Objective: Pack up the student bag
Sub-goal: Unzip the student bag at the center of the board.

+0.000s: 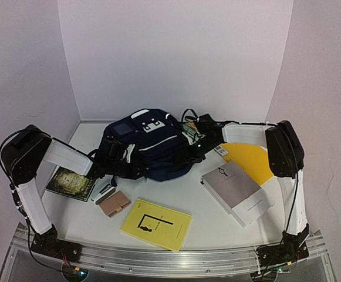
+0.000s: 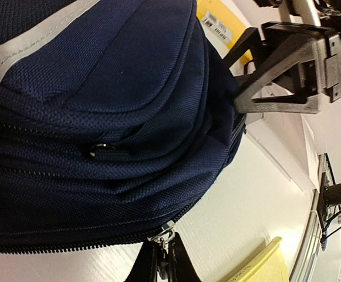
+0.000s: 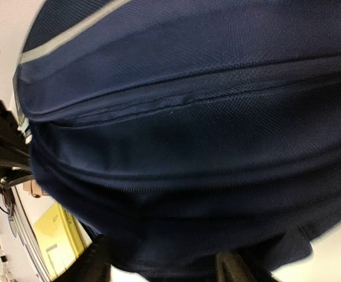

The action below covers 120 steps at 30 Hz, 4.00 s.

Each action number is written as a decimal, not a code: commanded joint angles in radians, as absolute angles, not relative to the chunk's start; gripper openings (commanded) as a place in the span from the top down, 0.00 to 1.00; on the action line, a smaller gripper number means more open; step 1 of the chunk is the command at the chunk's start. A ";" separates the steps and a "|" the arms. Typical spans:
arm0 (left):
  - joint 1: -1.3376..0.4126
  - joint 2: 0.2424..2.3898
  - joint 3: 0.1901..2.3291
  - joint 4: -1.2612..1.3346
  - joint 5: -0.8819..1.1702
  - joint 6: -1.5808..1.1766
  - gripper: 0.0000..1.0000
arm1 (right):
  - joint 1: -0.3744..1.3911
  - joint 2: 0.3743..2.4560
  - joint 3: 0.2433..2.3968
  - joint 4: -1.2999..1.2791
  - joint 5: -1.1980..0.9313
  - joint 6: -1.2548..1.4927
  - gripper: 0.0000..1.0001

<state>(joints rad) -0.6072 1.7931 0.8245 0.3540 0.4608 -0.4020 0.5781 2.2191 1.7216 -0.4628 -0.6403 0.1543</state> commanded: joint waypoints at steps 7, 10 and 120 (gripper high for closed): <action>-0.723 1.780 0.927 0.257 0.431 -0.355 1.00 | 0.638 2.294 1.711 -0.243 -0.699 0.334 0.69; -0.769 1.846 1.003 0.245 0.424 -0.353 1.00 | 0.640 2.313 1.724 -0.213 -0.685 0.378 0.72; -0.689 1.922 1.114 -0.063 0.198 0.283 0.72 | 0.723 2.039 1.430 -0.187 -0.479 0.291 1.00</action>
<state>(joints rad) -0.6976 1.9007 1.0931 -0.0502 0.2855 0.2509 0.7560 2.0716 1.4269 -0.1807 -0.4187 0.2856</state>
